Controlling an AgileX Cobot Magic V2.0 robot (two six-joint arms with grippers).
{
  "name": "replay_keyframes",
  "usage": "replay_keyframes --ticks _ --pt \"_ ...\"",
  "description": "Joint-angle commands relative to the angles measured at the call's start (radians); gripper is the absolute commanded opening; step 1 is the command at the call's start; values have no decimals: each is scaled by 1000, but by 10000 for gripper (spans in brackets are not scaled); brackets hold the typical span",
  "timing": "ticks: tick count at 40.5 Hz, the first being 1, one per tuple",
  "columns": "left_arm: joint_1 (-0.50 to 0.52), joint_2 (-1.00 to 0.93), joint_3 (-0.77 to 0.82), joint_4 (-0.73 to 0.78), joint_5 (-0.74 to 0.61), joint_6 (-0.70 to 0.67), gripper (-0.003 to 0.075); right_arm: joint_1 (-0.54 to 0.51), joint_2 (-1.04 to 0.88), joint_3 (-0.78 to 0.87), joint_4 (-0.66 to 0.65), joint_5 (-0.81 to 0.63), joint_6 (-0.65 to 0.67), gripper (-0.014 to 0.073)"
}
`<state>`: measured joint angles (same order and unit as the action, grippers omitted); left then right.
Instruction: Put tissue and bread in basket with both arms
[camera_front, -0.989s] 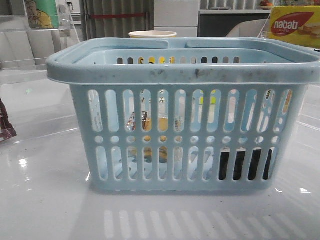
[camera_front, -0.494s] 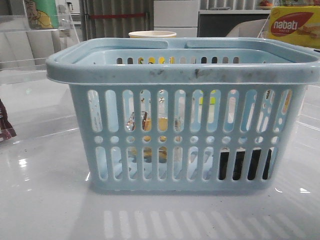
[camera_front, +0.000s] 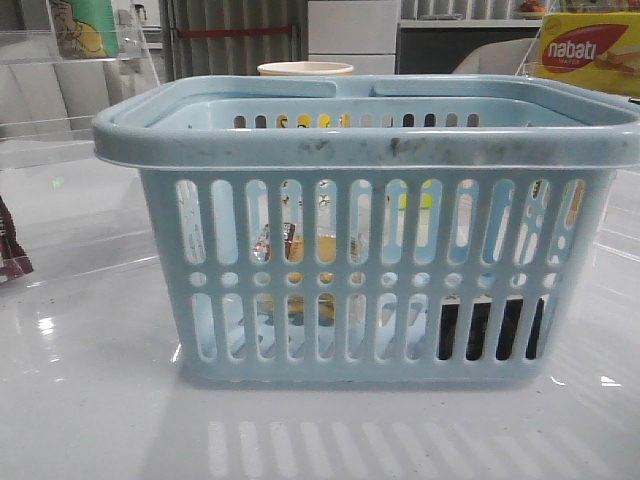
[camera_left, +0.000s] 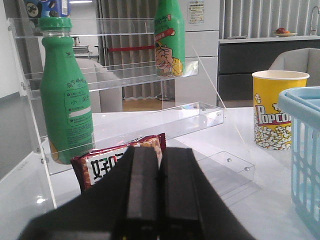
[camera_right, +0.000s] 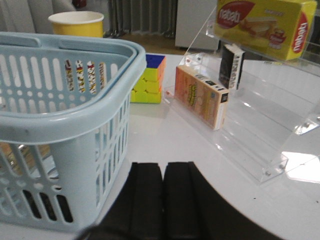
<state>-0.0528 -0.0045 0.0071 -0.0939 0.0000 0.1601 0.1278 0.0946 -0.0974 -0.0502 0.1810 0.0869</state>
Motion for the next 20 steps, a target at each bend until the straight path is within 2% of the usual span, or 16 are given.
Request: replay_keyframes --ticks 1,7,20 --pt "0 -18 6 -10 -91 -9 93 -36 -40 39 -17 -199 -5 57" --pt "0 -18 6 -10 -91 -9 93 -50 -76 120 -17 -285 -5 57" --pt "0 -17 6 -10 -91 -9 93 -62 -125 121 -17 -247 -5 57"
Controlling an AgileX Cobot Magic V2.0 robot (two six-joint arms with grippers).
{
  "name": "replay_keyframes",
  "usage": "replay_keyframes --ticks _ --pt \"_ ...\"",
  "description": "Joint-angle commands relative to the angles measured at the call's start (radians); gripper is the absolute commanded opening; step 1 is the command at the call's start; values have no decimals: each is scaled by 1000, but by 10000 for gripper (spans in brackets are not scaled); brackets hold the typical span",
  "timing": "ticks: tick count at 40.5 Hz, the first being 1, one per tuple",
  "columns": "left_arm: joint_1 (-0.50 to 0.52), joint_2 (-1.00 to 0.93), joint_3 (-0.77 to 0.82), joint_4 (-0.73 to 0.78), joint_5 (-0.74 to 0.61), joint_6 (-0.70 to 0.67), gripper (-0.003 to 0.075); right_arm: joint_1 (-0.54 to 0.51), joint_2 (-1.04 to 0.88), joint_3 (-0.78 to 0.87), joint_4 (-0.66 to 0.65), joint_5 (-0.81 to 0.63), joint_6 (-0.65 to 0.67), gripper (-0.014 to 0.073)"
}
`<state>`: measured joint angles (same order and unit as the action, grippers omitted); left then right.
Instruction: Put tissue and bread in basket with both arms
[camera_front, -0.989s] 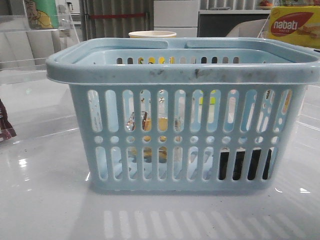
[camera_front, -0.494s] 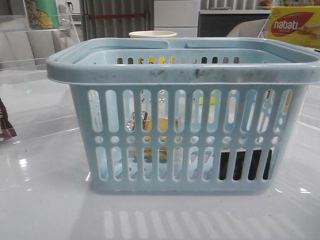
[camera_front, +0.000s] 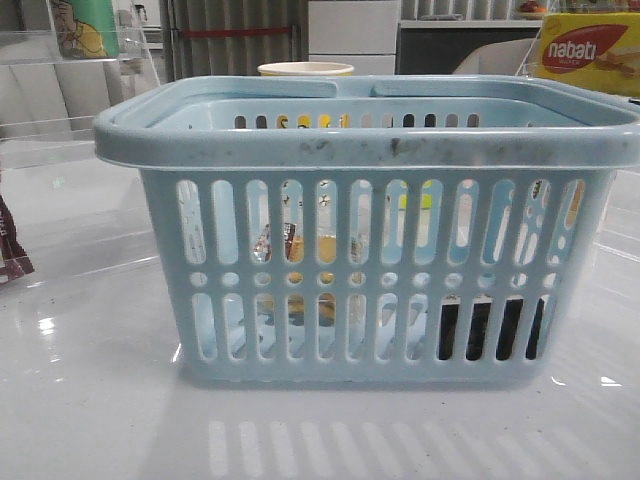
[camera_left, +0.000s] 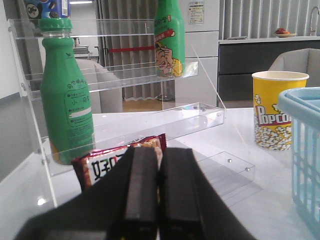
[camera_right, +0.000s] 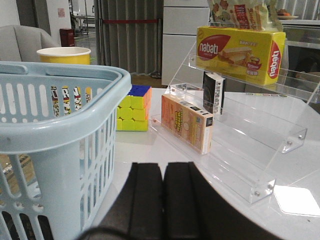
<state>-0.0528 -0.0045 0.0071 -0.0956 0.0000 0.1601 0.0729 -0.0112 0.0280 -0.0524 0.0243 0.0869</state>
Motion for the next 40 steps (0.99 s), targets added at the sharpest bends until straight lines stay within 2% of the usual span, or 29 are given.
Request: replay_keyframes --ticks 1,15,23,40 --pt "0 -17 6 -8 -91 -9 93 -7 -19 -5 -14 -90 -5 57" --pt "0 -17 6 -8 -91 -9 93 -6 -19 -5 9 -83 -18 57" --pt "0 -17 6 -8 -91 -9 93 -6 -19 -5 165 -79 -215 57" --pt "0 -17 6 -8 -91 -9 93 -72 -19 -5 164 -79 -219 57"
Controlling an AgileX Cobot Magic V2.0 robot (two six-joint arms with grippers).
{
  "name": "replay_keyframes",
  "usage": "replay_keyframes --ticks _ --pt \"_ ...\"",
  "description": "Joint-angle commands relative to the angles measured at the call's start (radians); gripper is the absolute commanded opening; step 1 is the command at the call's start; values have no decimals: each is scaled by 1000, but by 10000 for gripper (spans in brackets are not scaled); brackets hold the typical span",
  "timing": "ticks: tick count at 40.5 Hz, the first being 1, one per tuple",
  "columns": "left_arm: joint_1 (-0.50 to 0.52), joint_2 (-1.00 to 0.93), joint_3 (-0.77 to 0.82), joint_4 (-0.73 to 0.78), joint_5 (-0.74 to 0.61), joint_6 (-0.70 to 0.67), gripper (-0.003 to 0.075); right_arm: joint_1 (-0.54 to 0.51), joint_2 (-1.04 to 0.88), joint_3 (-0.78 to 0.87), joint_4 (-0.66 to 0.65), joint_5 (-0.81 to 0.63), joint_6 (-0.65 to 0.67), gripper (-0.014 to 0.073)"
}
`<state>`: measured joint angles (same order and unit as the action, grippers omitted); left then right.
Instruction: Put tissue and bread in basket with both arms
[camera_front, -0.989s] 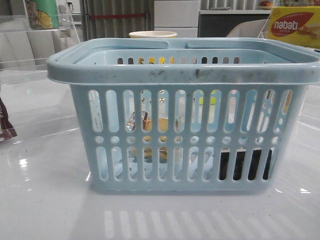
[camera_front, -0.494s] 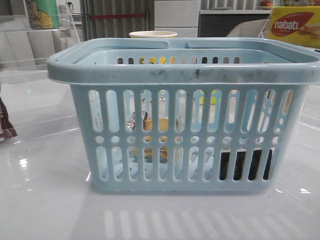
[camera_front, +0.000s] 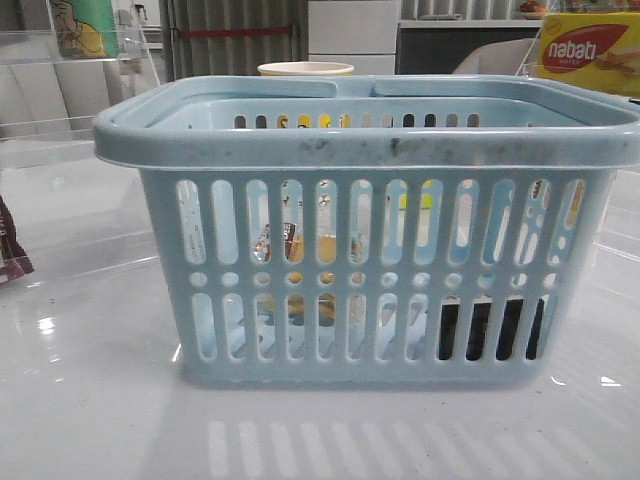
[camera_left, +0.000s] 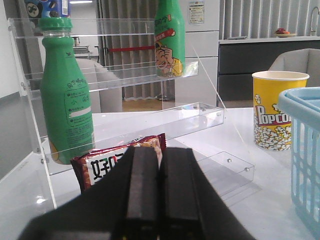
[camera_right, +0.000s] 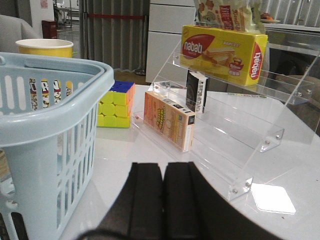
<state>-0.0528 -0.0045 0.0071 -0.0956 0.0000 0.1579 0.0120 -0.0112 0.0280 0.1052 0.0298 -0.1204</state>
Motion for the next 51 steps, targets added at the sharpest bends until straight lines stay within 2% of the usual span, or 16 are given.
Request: replay_keyframes --ticks 1,20,26,51 --pt "0 -17 6 -8 -91 -7 93 -15 -19 -5 6 -84 -11 57" --pt "0 -17 6 -8 -91 -7 93 -16 -19 -5 0 -94 55 57" --pt "0 -17 6 -8 -91 -7 93 -16 -19 -5 -38 -96 55 57" --pt "0 -17 6 -8 -91 -7 93 -16 -19 -5 -38 -96 55 57"
